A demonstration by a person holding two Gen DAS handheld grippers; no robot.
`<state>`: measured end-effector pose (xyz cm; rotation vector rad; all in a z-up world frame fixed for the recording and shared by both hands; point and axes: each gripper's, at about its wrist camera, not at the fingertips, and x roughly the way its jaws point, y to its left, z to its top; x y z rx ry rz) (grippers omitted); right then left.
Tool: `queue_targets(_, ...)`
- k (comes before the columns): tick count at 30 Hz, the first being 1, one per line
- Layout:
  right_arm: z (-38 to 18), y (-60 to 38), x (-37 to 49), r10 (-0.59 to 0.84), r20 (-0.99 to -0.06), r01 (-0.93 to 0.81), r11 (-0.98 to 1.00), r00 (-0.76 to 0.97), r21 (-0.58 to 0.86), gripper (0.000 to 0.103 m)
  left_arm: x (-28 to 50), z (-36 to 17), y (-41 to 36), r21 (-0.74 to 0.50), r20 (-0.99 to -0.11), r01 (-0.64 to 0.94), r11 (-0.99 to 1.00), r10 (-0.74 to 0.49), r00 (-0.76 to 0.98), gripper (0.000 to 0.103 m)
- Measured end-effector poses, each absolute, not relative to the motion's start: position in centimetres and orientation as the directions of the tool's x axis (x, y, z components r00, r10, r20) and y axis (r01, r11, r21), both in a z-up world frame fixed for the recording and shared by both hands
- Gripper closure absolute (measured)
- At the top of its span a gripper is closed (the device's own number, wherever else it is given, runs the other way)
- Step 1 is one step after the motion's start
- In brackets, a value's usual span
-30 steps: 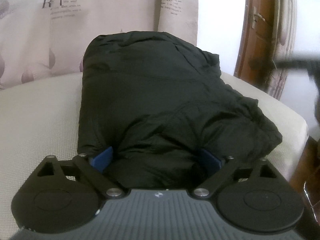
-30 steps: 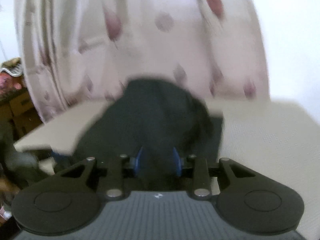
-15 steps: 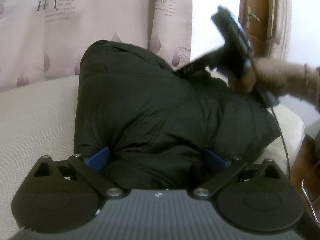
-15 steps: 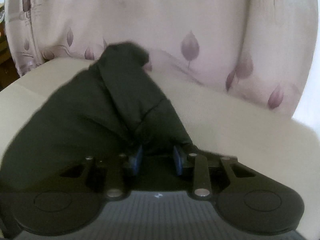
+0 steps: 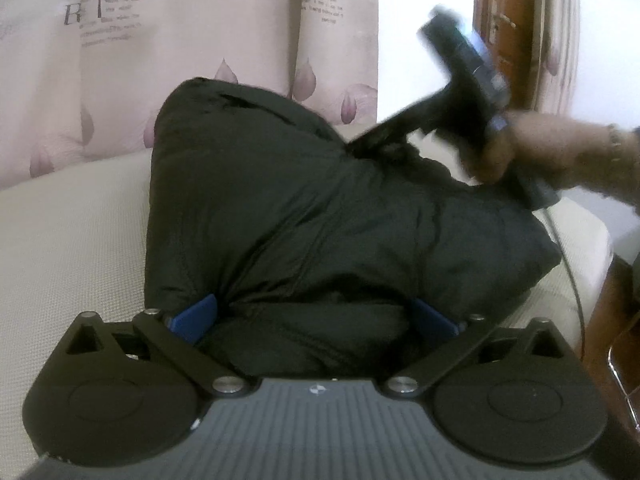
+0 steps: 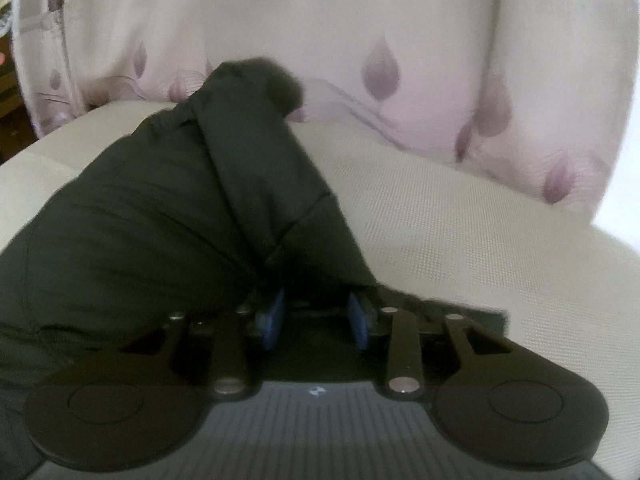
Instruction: Fold large clothes
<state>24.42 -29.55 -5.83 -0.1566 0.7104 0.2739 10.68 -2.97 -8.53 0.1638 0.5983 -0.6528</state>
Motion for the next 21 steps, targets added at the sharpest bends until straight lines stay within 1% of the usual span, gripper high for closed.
queue_targets(4,-2.7,-29.6,18.9,0.169,-0.585,-0.286,0.951,0.793,-0.113,0.065,10.8,-8.4,-2.8,-0.047,-0.571,0.612,0.790,-0.524,0.632,0.000)
queue_targets(6,-2.1,-29.8,16.4,0.154,-0.573,-0.275,0.952,0.805,-0.132,0.064,10.7,-8.5,-2.8,-0.046,-0.566,0.609,0.792,-0.523,0.637,0.000)
queue_targets(11,-4.4,-29.1,12.0,0.068,-0.616,-0.239,0.950,0.785,-0.200,0.062,10.6,-8.7,-2.8,-0.048,-0.557,0.604,0.795,-0.523,0.644,0.000)
queue_targets(16,-6.5,-30.1,11.3,0.045,-0.636,-0.170,0.976,0.770,-0.136,0.061,10.4,-8.6,-2.8,-0.046,-0.557,0.604,0.796,-0.522,0.646,0.000)
queue_targets(21,-7.7,-29.1,11.6,0.014,-0.636,-0.170,0.968,0.771,-0.184,0.061,10.3,-8.8,-2.8,-0.038,-0.552,0.605,0.795,-0.521,0.650,0.000)
